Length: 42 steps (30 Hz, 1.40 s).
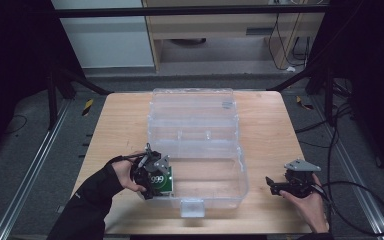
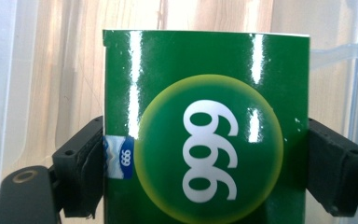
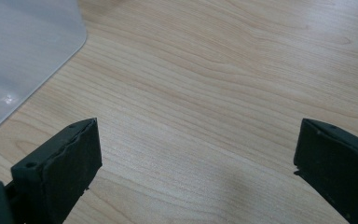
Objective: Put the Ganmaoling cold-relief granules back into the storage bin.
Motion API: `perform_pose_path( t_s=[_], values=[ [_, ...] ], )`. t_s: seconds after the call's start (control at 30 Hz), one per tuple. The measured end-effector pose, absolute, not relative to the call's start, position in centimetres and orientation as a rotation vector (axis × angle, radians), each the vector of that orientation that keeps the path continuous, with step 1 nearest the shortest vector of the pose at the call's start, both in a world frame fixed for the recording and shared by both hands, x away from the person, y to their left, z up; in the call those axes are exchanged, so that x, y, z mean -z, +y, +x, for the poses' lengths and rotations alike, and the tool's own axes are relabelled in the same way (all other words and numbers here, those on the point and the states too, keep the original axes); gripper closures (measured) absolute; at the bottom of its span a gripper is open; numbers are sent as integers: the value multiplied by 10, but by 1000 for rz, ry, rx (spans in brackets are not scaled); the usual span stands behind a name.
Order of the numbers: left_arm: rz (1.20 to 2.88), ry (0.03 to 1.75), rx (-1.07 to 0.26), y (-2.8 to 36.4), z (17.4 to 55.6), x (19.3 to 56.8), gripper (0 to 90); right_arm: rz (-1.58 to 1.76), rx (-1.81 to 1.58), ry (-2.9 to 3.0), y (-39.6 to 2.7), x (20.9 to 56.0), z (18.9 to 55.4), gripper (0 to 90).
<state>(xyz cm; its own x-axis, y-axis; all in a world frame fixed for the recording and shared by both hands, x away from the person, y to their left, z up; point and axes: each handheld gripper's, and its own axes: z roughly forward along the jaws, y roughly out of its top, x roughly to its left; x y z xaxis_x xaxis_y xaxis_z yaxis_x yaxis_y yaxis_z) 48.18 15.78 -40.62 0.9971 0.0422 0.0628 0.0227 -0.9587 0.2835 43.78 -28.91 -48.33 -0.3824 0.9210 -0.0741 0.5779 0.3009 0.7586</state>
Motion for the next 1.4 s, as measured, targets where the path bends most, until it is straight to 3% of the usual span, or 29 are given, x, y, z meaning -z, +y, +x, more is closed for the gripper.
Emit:
perform_pose_path(
  t_s=[0.5,0.8,1.07,1.4],
  values=[
    [2718,124,-166,178,475,375,152,1328,-897,2061,-290,482,437,12],
    [2627,230,-253,210,468,360,203,1340,-897,2056,-292,482,437,14],
    [2551,401,-316,247,460,371,215,1349,-904,2051,-291,482,436,15],
    [2338,723,-378,293,460,401,215,1350,-904,2048,-292,482,435,16]
  ],
)
